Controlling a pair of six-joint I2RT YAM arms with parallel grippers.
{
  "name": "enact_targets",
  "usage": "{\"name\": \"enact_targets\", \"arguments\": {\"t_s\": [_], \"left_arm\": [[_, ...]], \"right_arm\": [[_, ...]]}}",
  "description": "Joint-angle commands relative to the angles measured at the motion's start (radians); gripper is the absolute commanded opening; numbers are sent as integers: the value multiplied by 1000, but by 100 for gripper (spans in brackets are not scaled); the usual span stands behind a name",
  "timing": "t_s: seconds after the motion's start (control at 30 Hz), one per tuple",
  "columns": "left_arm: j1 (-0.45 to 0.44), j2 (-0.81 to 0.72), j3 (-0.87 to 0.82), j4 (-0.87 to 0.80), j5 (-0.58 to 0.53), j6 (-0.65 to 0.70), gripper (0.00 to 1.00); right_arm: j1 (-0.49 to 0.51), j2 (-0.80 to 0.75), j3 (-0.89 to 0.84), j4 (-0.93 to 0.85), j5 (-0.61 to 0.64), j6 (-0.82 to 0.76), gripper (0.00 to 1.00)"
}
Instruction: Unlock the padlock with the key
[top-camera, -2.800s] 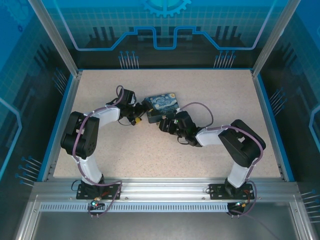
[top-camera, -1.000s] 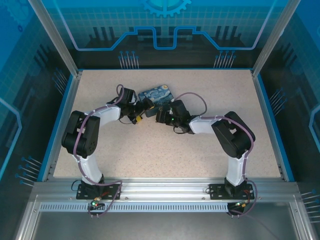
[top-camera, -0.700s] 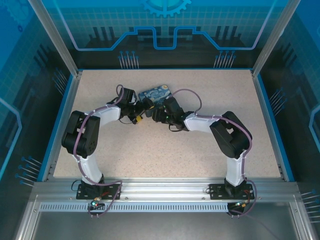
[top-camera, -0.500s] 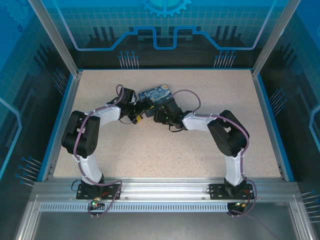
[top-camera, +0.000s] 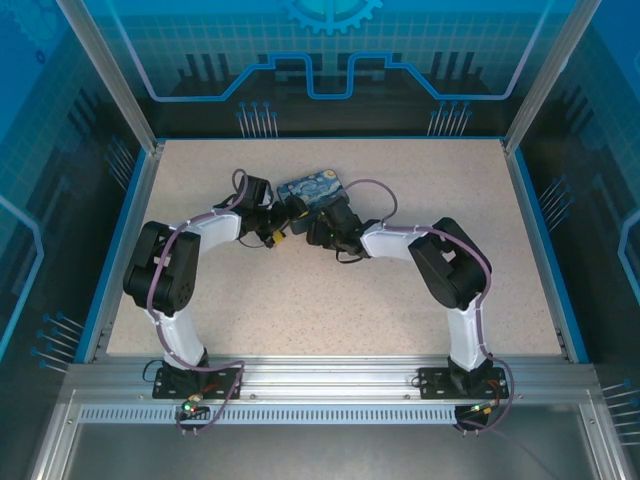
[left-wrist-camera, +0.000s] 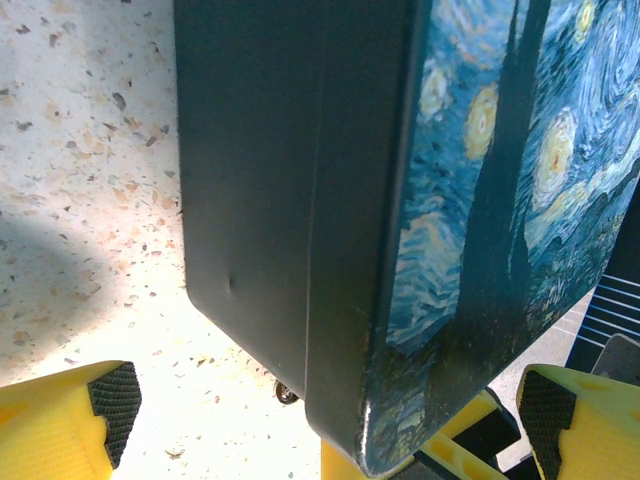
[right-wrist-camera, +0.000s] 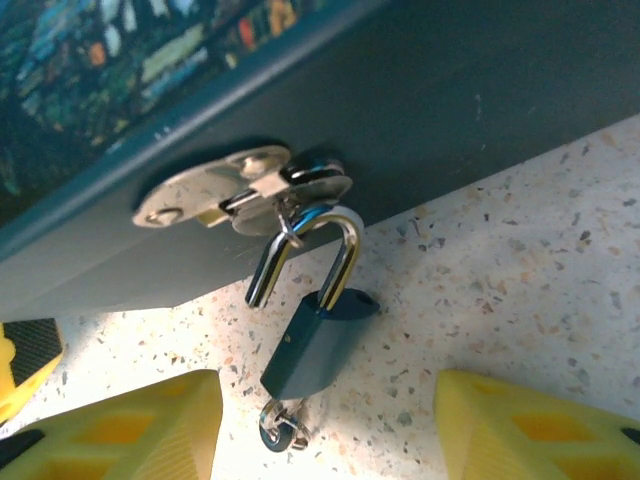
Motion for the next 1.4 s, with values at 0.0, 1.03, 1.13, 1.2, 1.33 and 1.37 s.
{"name": "enact_targets", "arguments": {"t_s": [0.0,1.03,1.13,1.2,1.33,1.37], "left_arm": [[2,14,-18,8,7,-13,99],[3,14,-26,17,7,-24,99],[3,15,-25,17,9,-25,99],[3,15,-26,19,8,-26,99],[3,16,-30,20,8,-29,99],[3,15,-30,20,8,-29,99]], "right_arm": [[15,26,44,-77,45,8,59],[-9,-24,-31,-25,17,-10,53],[-9,-9,-24,3,-14,-19,53],[-10,-15,-38,33,-31,-25,53],[-20,-74,-119,133,-71,-28,57],[-26,-92,-146,160,-79,-20,58]]}}
